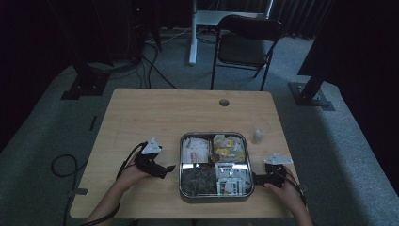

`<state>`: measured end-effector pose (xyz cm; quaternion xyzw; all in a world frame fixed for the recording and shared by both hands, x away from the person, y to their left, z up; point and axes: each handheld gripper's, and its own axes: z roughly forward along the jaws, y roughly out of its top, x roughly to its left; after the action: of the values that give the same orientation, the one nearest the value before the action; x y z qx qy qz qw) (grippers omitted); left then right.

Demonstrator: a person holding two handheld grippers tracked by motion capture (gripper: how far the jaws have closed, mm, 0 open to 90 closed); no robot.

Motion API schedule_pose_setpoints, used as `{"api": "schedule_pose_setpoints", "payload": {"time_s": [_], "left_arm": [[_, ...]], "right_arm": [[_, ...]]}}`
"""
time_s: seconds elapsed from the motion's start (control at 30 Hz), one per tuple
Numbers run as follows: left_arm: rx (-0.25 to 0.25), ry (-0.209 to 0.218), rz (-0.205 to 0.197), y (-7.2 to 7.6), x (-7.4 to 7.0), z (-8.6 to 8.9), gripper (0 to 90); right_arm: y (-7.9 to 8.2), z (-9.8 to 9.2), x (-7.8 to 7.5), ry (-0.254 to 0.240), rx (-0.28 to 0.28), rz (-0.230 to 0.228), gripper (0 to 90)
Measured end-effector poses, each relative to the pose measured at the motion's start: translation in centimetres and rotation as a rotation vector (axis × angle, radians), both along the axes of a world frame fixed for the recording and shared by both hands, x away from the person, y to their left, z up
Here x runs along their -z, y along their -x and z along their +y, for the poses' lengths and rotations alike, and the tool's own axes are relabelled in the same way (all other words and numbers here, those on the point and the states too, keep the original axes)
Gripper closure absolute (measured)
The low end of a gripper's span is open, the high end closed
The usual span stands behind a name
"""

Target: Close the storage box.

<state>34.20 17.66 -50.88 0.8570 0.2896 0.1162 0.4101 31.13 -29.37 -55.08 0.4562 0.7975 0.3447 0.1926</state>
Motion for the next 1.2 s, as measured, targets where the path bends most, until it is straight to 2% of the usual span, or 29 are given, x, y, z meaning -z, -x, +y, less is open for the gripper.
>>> {"api": "schedule_pose_setpoints", "payload": {"time_s": [0.4, 0.63, 0.77, 0.93, 1.03, 1.2], "left_arm": [[-0.015, -0.022, 0.025, 1.3, 2.3, 1.6, 0.5], [-0.010, -0.051, 0.011, 2.0, 2.7, 1.9, 0.5], [-0.014, -0.049, 0.008, 2.4, 2.9, 2.4, 0.5], [-0.017, -0.064, 0.014, 2.7, 3.2, 2.8, 0.5], [-0.018, -0.091, 0.013, 2.9, 3.4, 2.9, 0.5], [-0.031, -0.095, 0.014, 3.0, 3.5, 3.4, 0.5]], "right_arm": [[0.0, 0.0, 0.0, 0.000, 0.000, 0.000, 12.5], [0.0, 0.0, 0.0, 0.000, 0.000, 0.000, 12.5], [0.0, 0.0, 0.0, 0.000, 0.000, 0.000, 12.5], [0.0, 0.0, 0.0, 0.000, 0.000, 0.000, 12.5], [0.0, 0.0, 0.0, 0.000, 0.000, 0.000, 12.5], [0.0, 0.0, 0.0, 0.000, 0.000, 0.000, 12.5]]}}
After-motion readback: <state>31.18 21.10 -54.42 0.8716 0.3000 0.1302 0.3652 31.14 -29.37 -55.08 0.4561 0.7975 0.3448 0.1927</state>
